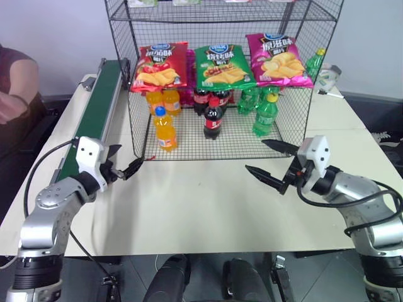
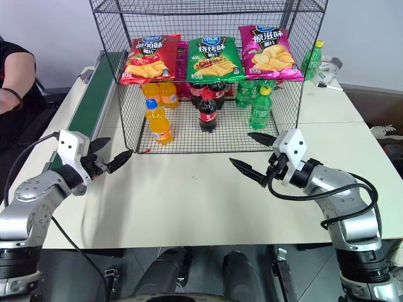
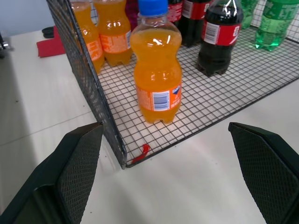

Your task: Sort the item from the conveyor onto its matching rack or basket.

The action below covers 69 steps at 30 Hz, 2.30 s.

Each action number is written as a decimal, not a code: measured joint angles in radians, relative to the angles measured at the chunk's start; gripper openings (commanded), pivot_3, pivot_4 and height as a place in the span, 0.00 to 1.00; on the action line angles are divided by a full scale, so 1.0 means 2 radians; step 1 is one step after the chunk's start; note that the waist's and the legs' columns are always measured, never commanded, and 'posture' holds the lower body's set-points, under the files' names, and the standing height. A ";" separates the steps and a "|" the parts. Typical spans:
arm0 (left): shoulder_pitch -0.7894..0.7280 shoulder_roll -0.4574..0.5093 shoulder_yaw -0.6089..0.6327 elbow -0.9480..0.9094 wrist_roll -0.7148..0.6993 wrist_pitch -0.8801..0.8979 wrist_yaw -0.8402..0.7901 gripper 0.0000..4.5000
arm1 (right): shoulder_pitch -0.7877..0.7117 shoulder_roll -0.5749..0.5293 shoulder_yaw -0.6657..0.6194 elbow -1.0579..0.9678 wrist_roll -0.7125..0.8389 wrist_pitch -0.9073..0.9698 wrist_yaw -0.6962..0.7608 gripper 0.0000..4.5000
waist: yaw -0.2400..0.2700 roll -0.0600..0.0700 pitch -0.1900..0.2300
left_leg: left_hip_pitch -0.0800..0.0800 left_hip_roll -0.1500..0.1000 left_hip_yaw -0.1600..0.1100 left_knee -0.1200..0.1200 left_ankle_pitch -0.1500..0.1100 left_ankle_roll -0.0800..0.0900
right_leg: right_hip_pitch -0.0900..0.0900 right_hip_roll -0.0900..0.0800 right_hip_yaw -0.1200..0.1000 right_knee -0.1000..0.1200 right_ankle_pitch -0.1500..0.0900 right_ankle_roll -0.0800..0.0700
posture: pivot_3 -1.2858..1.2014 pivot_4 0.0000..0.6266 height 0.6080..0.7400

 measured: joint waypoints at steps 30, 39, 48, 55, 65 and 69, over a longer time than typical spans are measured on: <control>-0.017 -0.004 0.001 0.025 0.017 -0.014 0.020 0.99 | -0.001 0.019 0.024 0.009 -0.005 -0.011 -0.008 1.00 | 0.000 0.000 0.000 | 0.000 0.000 0.000 0.000 0.000 0.000 | 0.000 0.000 0.000 0.000 0.000 0.000 | 0.52 0.24 1.00; -0.017 -0.004 0.005 0.024 0.017 -0.016 0.030 0.99 | -0.028 0.019 0.031 0.013 -0.005 -0.011 -0.010 1.00 | 0.000 0.000 0.000 | 0.000 0.000 0.000 0.000 0.000 0.000 | 0.000 0.000 0.000 0.000 0.000 0.000 | 0.52 0.24 1.00; -0.013 -0.007 0.005 0.024 0.018 -0.028 0.037 0.99 | -0.033 0.018 0.035 0.014 -0.005 -0.011 -0.010 1.00 | 0.000 0.000 0.000 | 0.000 0.000 0.000 0.000 0.000 0.000 | 0.000 0.000 0.000 0.000 0.000 0.000 | 0.52 0.24 1.00; 0.001 -0.015 0.004 0.019 0.027 -0.036 0.040 0.99 | -0.010 0.017 0.033 0.013 -0.005 -0.012 0.000 1.00 | 0.000 0.000 0.000 | 0.000 0.000 0.000 0.000 0.000 0.000 | 0.000 0.000 0.000 0.000 0.000 0.000 | 0.52 0.24 1.00; 0.019 -0.016 0.013 -0.005 0.026 -0.037 0.047 0.99 | -0.012 0.017 0.031 0.038 -0.005 -0.035 0.024 1.00 | 0.000 0.000 0.000 | 0.000 0.000 0.000 0.000 0.000 0.000 | 0.000 0.000 0.000 0.000 0.000 0.000 | 0.52 0.24 1.00; 0.021 -0.015 0.023 -0.012 0.026 -0.036 0.050 0.99 | -0.012 0.019 0.032 0.057 -0.010 -0.051 0.034 1.00 | 0.000 0.000 0.000 | 0.000 0.000 0.000 0.000 0.000 0.000 | 0.000 0.000 0.000 0.000 0.000 0.000 | 0.52 0.24 1.00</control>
